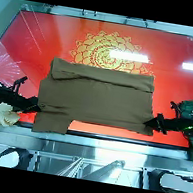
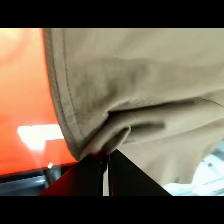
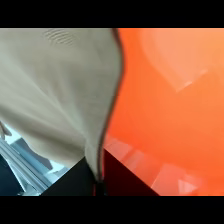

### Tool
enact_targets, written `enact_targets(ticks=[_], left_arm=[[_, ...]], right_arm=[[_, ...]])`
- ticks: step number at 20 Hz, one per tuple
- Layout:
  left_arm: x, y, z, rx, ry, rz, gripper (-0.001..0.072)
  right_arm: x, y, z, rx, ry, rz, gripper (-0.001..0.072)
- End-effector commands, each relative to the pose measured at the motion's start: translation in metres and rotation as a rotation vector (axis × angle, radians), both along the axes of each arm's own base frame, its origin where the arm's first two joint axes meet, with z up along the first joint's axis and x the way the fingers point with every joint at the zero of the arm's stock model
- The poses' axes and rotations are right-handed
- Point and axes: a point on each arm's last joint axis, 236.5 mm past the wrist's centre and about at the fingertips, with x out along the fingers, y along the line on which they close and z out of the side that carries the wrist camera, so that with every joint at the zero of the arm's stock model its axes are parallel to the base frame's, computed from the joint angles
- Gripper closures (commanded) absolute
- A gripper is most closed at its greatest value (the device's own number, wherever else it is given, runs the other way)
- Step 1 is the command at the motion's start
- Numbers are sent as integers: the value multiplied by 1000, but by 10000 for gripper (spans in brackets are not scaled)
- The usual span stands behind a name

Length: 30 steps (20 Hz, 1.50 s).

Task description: Fold the shirts.

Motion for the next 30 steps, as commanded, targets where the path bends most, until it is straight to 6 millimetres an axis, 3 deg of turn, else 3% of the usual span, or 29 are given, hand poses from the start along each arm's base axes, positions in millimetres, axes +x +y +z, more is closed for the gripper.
enact_targets(ticks=[1,3,5,7,9,11,13,16,19,22,25,26,27,28,29,30], left_arm=[[17,-2,27,-69,-109,54,677],[17,-5,39,-82,-137,55,677],[17,-10,52,-94,-173,41,678],[44,-25,88,-164,-341,44,677],[77,-26,123,-190,-475,54,677],[112,-22,147,-185,-543,22,677],[152,-22,158,-179,-578,-24,677],[217,-32,150,-186,-595,-82,677],[274,-46,109,-225,-535,-107,677],[308,-61,62,-269,-467,-138,678],[331,-68,47,-271,-495,-165,674],[337,-69,51,-275,-512,-172,578],[339,-69,59,-277,-527,-190,372],[341,-70,68,-278,-544,-204,257],[341,-67,78,-274,-559,-209,85],[342,-62,88,-267,-576,-205,-13]], right_arm=[[-3,3,20,104,16,-29,687],[-9,10,29,155,47,-19,687],[4,25,59,288,-5,-40,687],[38,30,95,405,-135,-97,687],[73,30,118,414,-240,-128,687],[108,25,123,326,-301,-140,687],[147,15,128,234,-375,-163,687],[197,-1,122,146,-439,-200,687],[230,-7,90,96,-439,-219,687],[244,-6,44,62,-399,-226,687],[240,-2,29,63,-389,-191,679],[237,-3,34,76,-398,-178,523],[233,-6,45,98,-408,-166,334],[229,-14,54,86,-423,-137,333],[225,-26,61,49,-438,-103,332],[224,-45,63,-23,-443,-86,289]])
